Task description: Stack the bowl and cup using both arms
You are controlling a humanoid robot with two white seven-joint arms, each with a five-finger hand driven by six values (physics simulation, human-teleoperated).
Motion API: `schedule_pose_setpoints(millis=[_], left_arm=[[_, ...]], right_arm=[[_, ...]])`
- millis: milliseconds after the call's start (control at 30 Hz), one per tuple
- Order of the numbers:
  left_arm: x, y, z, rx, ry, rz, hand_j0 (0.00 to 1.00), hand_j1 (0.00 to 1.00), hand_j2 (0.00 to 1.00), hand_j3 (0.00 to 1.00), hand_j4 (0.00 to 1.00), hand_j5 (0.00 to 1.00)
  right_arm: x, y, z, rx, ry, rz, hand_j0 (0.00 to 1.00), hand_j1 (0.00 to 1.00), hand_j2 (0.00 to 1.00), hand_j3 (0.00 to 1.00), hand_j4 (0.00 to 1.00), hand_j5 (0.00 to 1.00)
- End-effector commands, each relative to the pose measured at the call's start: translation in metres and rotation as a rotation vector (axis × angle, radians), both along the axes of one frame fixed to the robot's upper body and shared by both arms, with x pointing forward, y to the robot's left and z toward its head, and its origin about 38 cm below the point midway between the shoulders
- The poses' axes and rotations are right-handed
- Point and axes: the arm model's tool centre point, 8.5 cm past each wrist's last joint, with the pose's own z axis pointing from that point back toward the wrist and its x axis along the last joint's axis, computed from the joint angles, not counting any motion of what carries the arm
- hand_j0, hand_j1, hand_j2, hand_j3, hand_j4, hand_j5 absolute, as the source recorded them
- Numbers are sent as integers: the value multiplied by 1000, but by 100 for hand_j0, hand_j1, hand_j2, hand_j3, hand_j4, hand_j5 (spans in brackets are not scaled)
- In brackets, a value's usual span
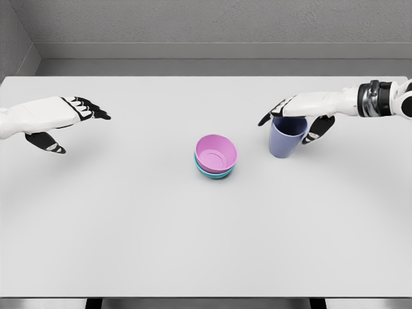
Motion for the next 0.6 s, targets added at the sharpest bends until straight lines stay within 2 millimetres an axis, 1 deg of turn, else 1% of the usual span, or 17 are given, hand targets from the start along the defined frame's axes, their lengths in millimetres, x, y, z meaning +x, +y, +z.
schedule_pose_setpoints(millis=[0, 233, 400, 567], left_arm=[[0, 1, 1, -7, 1, 4, 100, 100, 100, 100, 100, 100], [0, 1, 0, -5, 1, 4, 100, 100, 100, 100, 100, 100], [0, 1, 0, -5, 1, 4, 100, 100, 100, 100, 100, 100], [0, 1, 0, -5, 2, 6, 100, 100, 100, 100, 100, 100]], right_arm=[[0, 1, 1, 5, 0, -2, 86, 86, 86, 86, 86, 86], [0, 0, 0, 2, 2, -1, 78, 78, 78, 78, 78, 78], [0, 1, 0, 1, 1, 0, 78, 78, 78, 78, 78, 78], [1, 1, 3, 0, -4, 2, 76, 76, 76, 76, 76, 76]])
